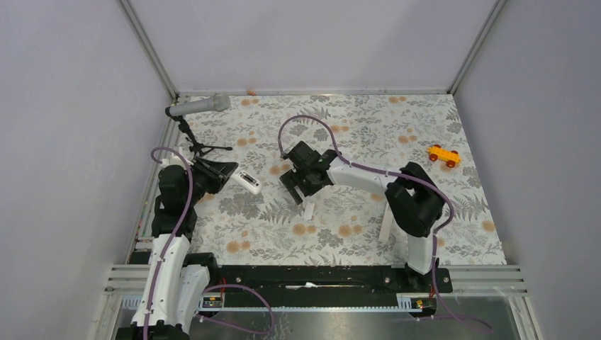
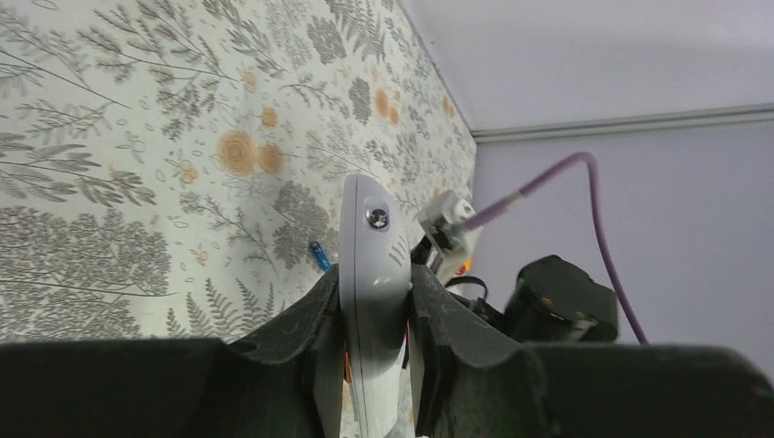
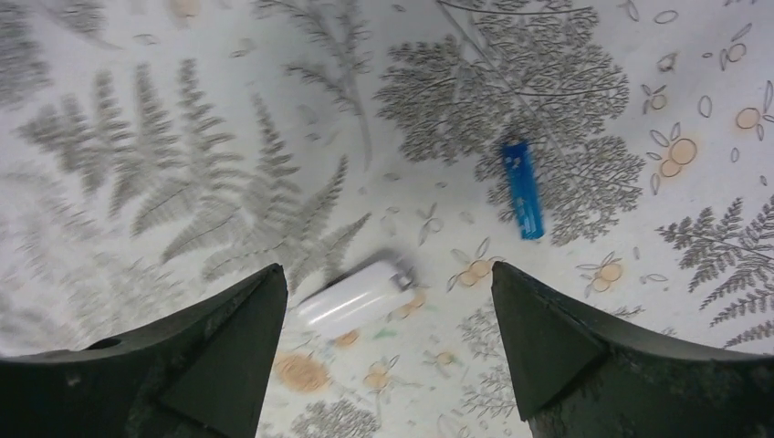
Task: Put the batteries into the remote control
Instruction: Adjust the battery cover at the center of the board, then pick up the battery cover at the center of the board, then load the battery cover into the remote control.
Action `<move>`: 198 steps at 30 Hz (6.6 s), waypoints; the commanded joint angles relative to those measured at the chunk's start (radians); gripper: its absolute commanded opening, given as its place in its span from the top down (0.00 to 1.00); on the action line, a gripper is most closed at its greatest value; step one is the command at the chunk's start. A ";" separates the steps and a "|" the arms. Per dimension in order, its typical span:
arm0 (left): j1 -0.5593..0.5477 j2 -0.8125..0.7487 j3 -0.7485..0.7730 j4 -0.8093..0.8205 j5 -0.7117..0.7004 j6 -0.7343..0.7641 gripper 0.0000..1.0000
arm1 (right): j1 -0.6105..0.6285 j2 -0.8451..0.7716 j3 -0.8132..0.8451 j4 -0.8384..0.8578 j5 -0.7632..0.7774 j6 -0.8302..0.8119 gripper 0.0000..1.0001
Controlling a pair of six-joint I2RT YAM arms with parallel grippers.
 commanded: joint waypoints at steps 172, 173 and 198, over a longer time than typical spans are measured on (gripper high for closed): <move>-0.542 0.078 -0.129 0.545 -0.094 0.104 1.00 | 0.224 -0.215 0.205 -0.267 0.087 0.293 0.65; -0.542 0.074 -0.129 0.543 -0.077 0.105 1.00 | 0.224 -0.212 0.213 -0.274 0.088 0.291 0.65; -0.541 0.091 -0.090 0.536 -0.029 -0.052 1.00 | 0.224 -0.137 0.334 -0.410 0.079 0.278 0.52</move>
